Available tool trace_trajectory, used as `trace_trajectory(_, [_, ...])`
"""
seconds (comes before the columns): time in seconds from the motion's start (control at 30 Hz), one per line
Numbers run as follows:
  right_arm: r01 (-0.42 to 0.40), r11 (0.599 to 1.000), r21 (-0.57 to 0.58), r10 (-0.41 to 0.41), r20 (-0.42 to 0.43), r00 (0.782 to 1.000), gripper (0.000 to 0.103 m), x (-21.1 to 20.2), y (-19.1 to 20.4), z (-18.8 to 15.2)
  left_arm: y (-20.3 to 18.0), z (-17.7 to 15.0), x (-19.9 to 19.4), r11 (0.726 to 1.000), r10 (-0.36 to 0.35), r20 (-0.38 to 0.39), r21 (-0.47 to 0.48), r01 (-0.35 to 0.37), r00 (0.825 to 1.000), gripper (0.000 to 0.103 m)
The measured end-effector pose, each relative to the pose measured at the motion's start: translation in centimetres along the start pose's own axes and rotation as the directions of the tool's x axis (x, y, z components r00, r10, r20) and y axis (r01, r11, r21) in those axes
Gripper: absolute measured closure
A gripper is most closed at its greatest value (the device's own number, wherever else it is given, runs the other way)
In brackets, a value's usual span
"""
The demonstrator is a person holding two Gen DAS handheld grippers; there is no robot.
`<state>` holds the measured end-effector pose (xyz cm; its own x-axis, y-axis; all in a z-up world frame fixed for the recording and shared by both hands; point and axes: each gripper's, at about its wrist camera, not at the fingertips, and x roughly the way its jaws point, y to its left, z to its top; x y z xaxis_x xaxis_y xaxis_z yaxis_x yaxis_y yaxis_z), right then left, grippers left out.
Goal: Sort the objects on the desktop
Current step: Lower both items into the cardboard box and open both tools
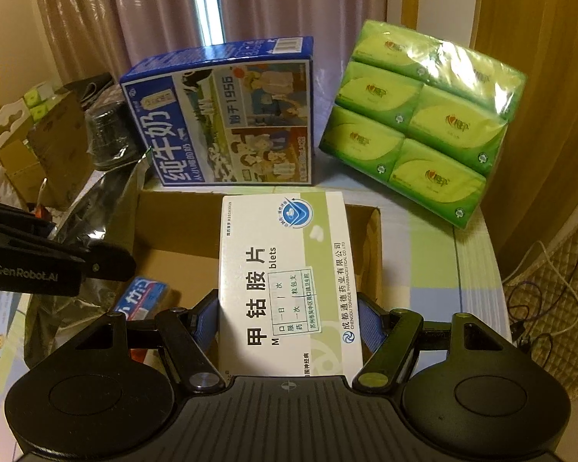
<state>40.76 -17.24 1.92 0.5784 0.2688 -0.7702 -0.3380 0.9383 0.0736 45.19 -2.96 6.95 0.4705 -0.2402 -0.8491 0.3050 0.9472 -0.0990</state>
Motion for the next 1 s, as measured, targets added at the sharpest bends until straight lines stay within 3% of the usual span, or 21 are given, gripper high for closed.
trace_trajectory(0.13, [0.006,1.000,0.005,-0.006,-0.003,1.000,0.035,0.7,-0.4,0.1,0.1,0.2,1.5,1.000,-0.005,-0.020,0.004,0.005,1.000,0.065])
trace_trajectory(0.2, [0.006,1.000,0.005,-0.006,-0.006,1.000,0.035,0.9,-0.5,0.0,0.3,0.0,2.0,1.000,0.005,-0.018,0.002,-0.005,1.000,0.052])
trace_trajectory(0.23, [0.005,1.000,0.005,-0.005,-0.010,1.000,0.035,1.1,-0.6,-0.1,0.4,-0.1,2.0,1.000,0.010,-0.011,-0.003,-0.010,1.000,0.051])
trace_trajectory(0.73, [-0.010,0.999,0.030,0.010,0.009,1.000,0.034,1.1,-0.4,-0.4,2.7,-2.1,1.2,0.999,0.018,-0.003,-0.033,-0.018,1.000,0.051])
trace_trajectory(0.83, [-0.006,0.999,0.047,0.003,0.049,0.999,0.014,0.7,-0.5,-0.2,3.0,-2.2,0.8,0.999,0.019,0.005,-0.038,-0.019,1.000,0.051])
trace_trajectory(1.0, [-0.002,0.999,0.050,-0.002,0.084,0.996,0.014,-0.4,-0.7,-0.3,3.1,-2.7,0.3,0.999,0.020,0.010,-0.043,-0.020,1.000,0.041])
